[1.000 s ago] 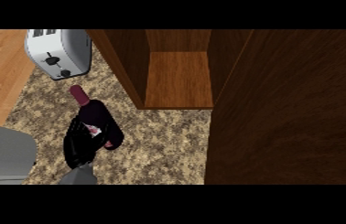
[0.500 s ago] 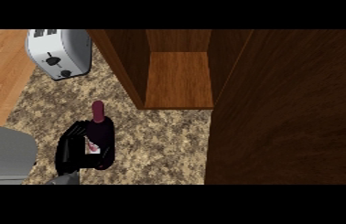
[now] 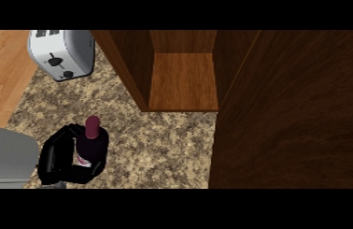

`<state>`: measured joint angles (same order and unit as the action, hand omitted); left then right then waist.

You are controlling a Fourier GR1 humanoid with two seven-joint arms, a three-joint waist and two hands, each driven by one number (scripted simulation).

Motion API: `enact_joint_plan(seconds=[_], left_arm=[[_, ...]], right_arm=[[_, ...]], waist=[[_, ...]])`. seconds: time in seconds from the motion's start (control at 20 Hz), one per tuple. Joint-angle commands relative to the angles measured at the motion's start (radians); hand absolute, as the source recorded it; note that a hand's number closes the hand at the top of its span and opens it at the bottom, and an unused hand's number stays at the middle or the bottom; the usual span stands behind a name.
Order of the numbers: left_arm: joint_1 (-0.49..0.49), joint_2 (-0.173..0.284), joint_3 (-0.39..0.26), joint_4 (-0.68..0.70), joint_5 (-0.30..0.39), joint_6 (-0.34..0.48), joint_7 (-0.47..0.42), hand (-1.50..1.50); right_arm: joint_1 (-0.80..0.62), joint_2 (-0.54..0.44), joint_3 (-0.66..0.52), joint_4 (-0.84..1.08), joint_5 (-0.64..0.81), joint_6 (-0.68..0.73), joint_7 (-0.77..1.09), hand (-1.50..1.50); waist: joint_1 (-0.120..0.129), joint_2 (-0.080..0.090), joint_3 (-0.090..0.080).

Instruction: Pick up the wine, place it into the cabinet and close the cabinet

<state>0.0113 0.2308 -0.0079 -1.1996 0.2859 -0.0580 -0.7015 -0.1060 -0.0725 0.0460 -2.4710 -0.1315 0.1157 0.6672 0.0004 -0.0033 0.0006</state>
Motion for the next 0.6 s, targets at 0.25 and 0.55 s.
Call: enact_joint_plan(seconds=[0.25,0.55], left_arm=[[0.056,-0.003,-0.055,-0.405,0.077,0.005,0.278,1.5],[0.089,-0.054,-0.155,-0.605,0.007,0.116,0.433,1.5]], right_arm=[[0.032,0.038,0.061,-0.11,0.001,-0.016,0.031,-1.5],[0.057,-0.007,-0.027,-0.16,-0.105,0.012,0.065,-1.5]], waist=[[0.003,-0.003,0.0],[-0.005,-0.001,0.0]])
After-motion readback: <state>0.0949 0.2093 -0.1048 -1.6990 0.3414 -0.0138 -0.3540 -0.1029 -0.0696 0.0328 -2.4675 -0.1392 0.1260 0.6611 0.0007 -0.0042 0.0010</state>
